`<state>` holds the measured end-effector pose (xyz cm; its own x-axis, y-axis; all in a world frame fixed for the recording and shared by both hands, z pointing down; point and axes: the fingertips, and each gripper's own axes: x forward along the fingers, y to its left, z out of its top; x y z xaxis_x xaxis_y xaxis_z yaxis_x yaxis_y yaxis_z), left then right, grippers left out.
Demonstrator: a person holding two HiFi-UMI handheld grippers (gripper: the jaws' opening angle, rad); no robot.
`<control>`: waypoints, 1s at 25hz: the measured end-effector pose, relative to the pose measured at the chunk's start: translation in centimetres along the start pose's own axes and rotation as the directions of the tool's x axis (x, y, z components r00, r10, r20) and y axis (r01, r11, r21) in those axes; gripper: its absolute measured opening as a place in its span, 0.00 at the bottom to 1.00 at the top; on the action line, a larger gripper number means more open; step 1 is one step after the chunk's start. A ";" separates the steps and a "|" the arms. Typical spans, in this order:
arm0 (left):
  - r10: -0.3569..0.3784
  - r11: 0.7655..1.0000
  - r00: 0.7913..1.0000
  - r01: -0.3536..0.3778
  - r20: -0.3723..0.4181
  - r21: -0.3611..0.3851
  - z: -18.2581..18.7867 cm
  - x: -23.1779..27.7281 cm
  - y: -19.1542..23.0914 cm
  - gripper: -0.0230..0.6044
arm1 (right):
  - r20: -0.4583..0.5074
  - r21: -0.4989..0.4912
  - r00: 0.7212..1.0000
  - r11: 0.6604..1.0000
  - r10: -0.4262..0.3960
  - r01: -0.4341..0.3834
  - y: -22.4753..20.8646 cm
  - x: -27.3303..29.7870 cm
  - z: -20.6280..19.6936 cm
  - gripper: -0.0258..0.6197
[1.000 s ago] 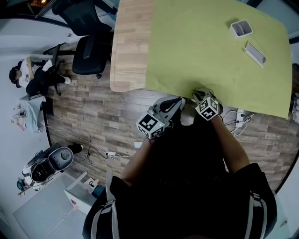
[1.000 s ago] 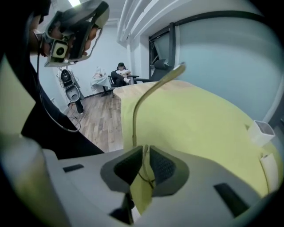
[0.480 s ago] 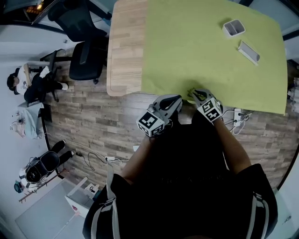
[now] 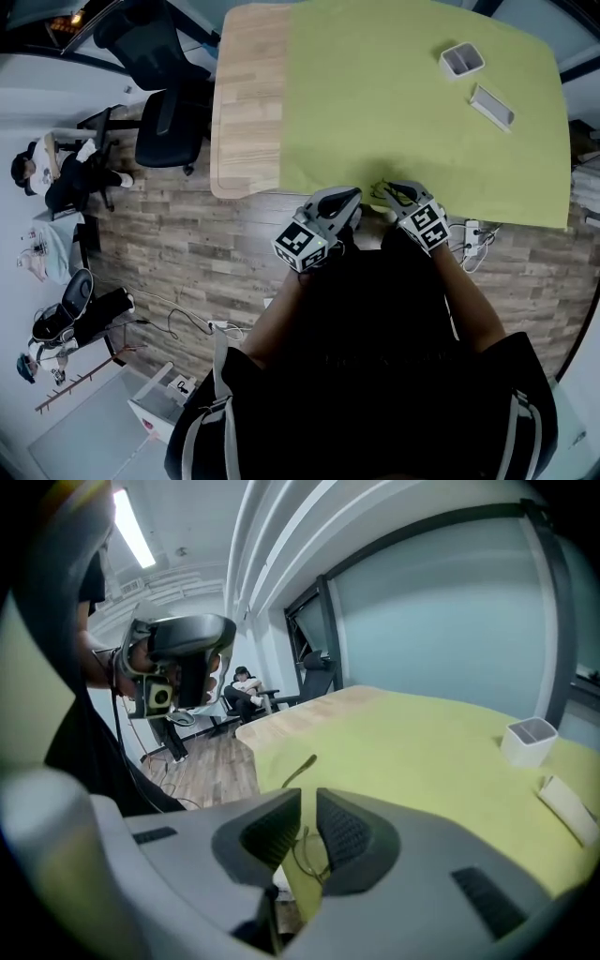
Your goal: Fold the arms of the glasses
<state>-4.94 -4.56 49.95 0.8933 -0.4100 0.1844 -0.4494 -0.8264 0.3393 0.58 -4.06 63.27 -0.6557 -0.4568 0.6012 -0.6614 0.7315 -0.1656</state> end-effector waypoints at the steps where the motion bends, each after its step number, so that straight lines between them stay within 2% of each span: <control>1: -0.001 1.000 1.000 0.001 0.001 0.001 0.0 0.0 0.0 0.07 | 0.009 0.006 1.000 1.000 0.003 -0.003 0.0 -0.1 0.2 0.09; 7: 0.001 1.000 1.000 -0.001 0.006 -0.001 0.0 0.1 -0.1 0.07 | 0.075 0.039 0.997 0.999 0.023 -0.026 -0.1 -0.3 2.0 0.09; 25: -0.001 1.000 1.000 0.001 -0.021 -0.009 -1.1 0.1 -0.3 0.07 | 0.076 0.191 0.996 0.979 0.054 -0.068 -0.7 0.5 2.4 0.10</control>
<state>-4.79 -3.94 50.90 0.8932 -0.4012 0.2030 -0.4488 -0.8232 0.3478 -0.17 -5.97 61.82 -0.7162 -0.4537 0.5303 -0.6729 0.6505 -0.3522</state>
